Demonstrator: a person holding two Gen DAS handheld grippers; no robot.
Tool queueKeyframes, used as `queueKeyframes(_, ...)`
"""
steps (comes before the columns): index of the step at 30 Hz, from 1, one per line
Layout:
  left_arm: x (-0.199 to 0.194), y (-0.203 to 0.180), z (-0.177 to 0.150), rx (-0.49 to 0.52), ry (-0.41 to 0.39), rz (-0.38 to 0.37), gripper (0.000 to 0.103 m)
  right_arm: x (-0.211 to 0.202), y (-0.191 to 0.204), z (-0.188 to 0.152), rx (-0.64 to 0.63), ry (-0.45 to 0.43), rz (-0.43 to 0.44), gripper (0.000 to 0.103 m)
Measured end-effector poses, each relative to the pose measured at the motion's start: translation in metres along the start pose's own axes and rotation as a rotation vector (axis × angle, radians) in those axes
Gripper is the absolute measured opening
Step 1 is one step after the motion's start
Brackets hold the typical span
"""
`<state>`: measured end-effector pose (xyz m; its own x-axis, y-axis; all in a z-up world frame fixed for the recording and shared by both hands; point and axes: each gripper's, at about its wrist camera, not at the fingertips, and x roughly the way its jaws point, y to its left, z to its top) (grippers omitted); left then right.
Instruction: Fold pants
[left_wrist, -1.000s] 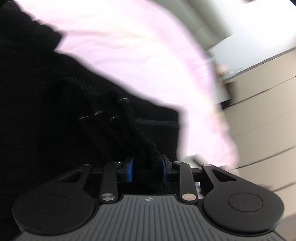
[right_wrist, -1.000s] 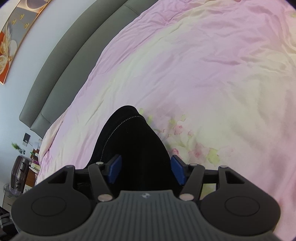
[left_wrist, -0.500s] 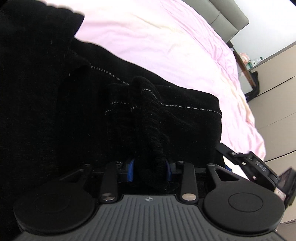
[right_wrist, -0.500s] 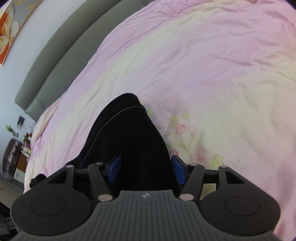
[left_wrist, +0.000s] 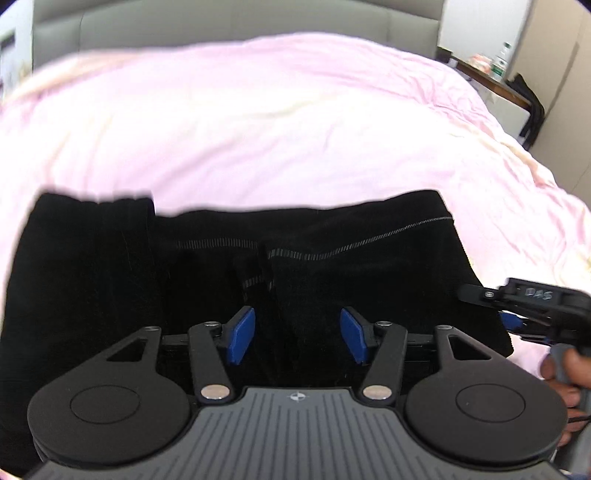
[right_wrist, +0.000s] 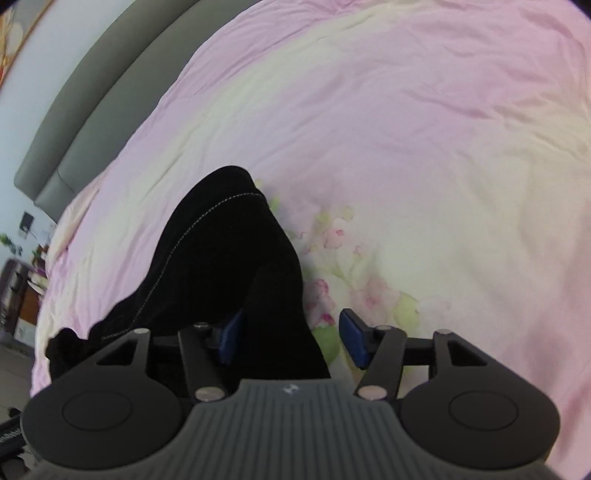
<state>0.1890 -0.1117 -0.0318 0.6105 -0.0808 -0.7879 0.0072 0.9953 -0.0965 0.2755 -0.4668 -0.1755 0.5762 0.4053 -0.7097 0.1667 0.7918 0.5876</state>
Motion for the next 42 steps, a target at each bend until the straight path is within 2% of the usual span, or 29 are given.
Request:
queueKeyframes(2,-0.01,-0.005,0.006,0.031,-0.039,0.007,0.063,-0.007,-0.014,-0.002,0.082,0.014,0.034,0.055)
queueKeyframes(3,-0.011,-0.005,0.008,0.034,-0.056,-0.014,0.063,-0.008,-0.018,-0.003,0.113,0.024,0.049,0.055)
queueKeyframes(7,-0.011,-0.012,0.01,0.023,-0.073,-0.163,0.063,-0.011,-0.027,-0.004,0.182,0.045,0.099,0.055)
queueKeyframes(10,0.005,-0.034,0.001,0.131,-0.017,-0.21,0.063,0.0,-0.022,-0.004,0.175,0.093,0.101,0.054)
queueKeyframes(12,0.012,-0.047,-0.009,0.211,-0.005,-0.22,0.063,0.004,-0.018,-0.005,0.175,0.111,0.123,0.037)
queueKeyframes(14,0.009,-0.062,-0.021,0.303,-0.035,-0.229,0.063,-0.003,-0.02,-0.003,0.202,0.092,0.22,0.03)
queueKeyframes(16,0.0,-0.076,-0.035,0.383,-0.064,-0.234,0.069,-0.01,-0.018,-0.002,0.214,0.071,0.297,0.029)
queueKeyframes(17,-0.001,-0.081,-0.038,0.414,-0.07,-0.24,0.075,-0.011,-0.018,-0.003,0.217,0.067,0.322,0.029)
queueKeyframes(20,-0.006,-0.093,-0.048,0.483,-0.097,-0.27,0.082,-0.015,-0.018,-0.003,0.235,0.068,0.372,0.028)
queueKeyframes(22,-0.005,-0.101,-0.055,0.535,-0.128,-0.24,0.083,-0.019,-0.018,-0.004,0.248,0.072,0.413,0.028)
queueKeyframes(25,0.002,-0.118,-0.069,0.645,-0.163,-0.184,0.091,-0.025,-0.018,-0.003,0.259,0.079,0.475,0.028)
queueKeyframes(29,0.02,-0.139,-0.084,0.778,-0.162,-0.048,0.093,-0.026,-0.02,-0.001,0.259,0.088,0.497,0.028)
queueKeyframes(31,0.028,-0.146,-0.085,0.79,-0.166,-0.002,0.093,-0.027,-0.021,-0.001,0.265,0.094,0.513,0.028)
queueKeyframes(35,0.036,-0.149,-0.075,0.733,-0.182,0.039,0.093,-0.024,-0.024,0.002,0.284,0.11,0.568,0.028)
queueKeyframes(37,0.036,-0.147,-0.07,0.699,-0.198,0.026,0.087,-0.021,-0.025,0.002,0.305,0.119,0.599,0.028)
queueKeyframes(38,0.036,-0.146,-0.07,0.684,-0.206,0.02,0.08,-0.019,-0.025,0.002,0.313,0.123,0.614,0.028)
queueKeyframes(39,0.034,-0.142,-0.069,0.66,-0.218,0.009,0.064,-0.019,-0.026,0.002,0.318,0.123,0.621,0.028)
queueKeyframes(41,0.03,-0.132,-0.068,0.603,-0.236,-0.025,0.049,-0.019,-0.028,0.004,0.326,0.117,0.616,0.03)
queueKeyframes(42,0.027,-0.126,-0.068,0.58,-0.242,-0.046,0.04,-0.018,-0.03,0.005,0.346,0.112,0.617,0.035)
